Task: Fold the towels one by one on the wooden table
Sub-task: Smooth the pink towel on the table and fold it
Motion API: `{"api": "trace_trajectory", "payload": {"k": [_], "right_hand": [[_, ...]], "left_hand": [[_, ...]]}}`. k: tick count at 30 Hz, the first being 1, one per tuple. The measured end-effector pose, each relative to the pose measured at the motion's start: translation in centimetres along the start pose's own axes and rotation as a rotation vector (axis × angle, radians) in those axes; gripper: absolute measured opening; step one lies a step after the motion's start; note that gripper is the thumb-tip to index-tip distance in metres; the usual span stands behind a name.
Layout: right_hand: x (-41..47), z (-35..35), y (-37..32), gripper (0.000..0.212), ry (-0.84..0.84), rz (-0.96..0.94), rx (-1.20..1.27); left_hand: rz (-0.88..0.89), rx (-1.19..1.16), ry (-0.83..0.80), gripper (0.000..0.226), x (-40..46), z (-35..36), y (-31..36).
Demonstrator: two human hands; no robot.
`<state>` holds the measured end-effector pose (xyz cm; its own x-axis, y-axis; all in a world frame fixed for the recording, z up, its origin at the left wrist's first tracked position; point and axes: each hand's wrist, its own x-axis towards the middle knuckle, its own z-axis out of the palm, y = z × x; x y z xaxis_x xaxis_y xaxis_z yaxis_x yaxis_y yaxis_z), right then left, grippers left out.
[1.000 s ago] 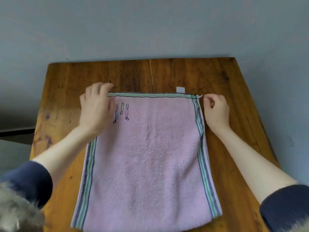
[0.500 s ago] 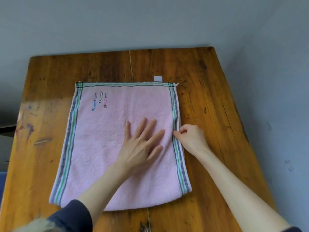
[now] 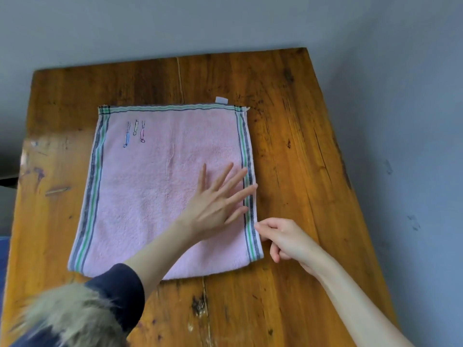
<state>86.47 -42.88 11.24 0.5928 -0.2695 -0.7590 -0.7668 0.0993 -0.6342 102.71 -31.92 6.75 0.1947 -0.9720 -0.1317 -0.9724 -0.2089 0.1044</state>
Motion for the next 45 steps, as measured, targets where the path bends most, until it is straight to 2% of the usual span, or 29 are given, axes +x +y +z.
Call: {"api": "trace_trajectory", "payload": {"k": [4, 15, 17, 20, 22, 24, 26, 28, 30, 33, 35, 37, 38, 40, 42, 45], "right_hand": [[-1.2, 0.4, 2.6, 0.014, -0.072, 0.002, 0.041], [-1.9, 0.6, 4.7, 0.023, 0.017, 0.057, 0.168], [-2.2, 1.0, 4.7, 0.018, 0.077, 0.057, 0.244], [-2.8, 2.1, 4.5, 0.011, 0.301, -0.007, 0.305], [-3.2, 2.9, 4.5, 0.012, 0.507, -0.138, 0.114], [-3.5, 3.9, 4.3, 0.018, 0.658, -0.343, -0.213], [-3.2, 5.6, 3.6, 0.030, 0.639, -0.521, -0.483], [-2.3, 7.7, 2.9, 0.042, 0.527, -0.578, -0.650], [-1.2, 9.4, 2.7, 0.054, 0.433, -0.592, -0.781], [0.5, 10.6, 3.8, 0.062, 0.408, -0.527, -0.927], [0.9, 10.8, 4.6, 0.061, 0.441, -0.495, -0.993], [1.0, 10.9, 4.7, 0.061, 0.470, -0.474, -1.014], [1.1, 10.9, 4.7, 0.061, 0.469, -0.462, -1.024], [1.1, 11.1, 4.6, 0.062, 0.469, -0.435, -1.056], [1.1, 11.2, 4.6, 0.062, 0.484, -0.410, -1.083], [1.1, 11.3, 4.5, 0.062, 0.472, -0.381, -1.104]], "left_hand": [[0.008, 0.035, -0.049, 0.061, 1.6, 0.9, -0.1], [-0.028, 0.122, -0.054, 0.082, 2.4, 1.7, -0.2], [-0.033, 0.096, -0.071, 0.081, 2.4, 1.3, 0.1], [-0.073, -0.070, 0.000, 0.070, 1.0, 0.0, 0.8], [-0.115, -0.130, 0.067, 0.061, -1.4, -0.6, 1.1], [-0.210, -0.134, 0.111, 0.055, -4.8, -0.7, 1.0], [-0.349, -0.146, 0.123, 0.053, -8.7, -0.5, 0.3], [-0.455, -0.137, 0.101, 0.052, -12.6, -0.1, -0.8], [-0.547, -0.136, 0.063, 0.054, -16.1, 0.2, -2.3], [-0.692, -0.193, 0.045, 0.057, -19.6, 0.7, -4.3], [-0.715, -0.266, 0.106, 0.057, -20.9, 0.9, -4.8], [-0.789, -0.413, 0.244, 0.056, -21.8, 1.0, -5.1], [-0.864, -0.487, 0.326, 0.053, -22.3, 1.1, -5.2], [-1.037, -0.491, 0.448, 0.037, -23.3, 1.3, -5.1], [-1.153, -0.434, 0.456, 0.022, -23.9, 1.6, -5.1], [-1.149, -0.436, 0.385, 0.016, -24.4, 1.9, -5.5]]}}
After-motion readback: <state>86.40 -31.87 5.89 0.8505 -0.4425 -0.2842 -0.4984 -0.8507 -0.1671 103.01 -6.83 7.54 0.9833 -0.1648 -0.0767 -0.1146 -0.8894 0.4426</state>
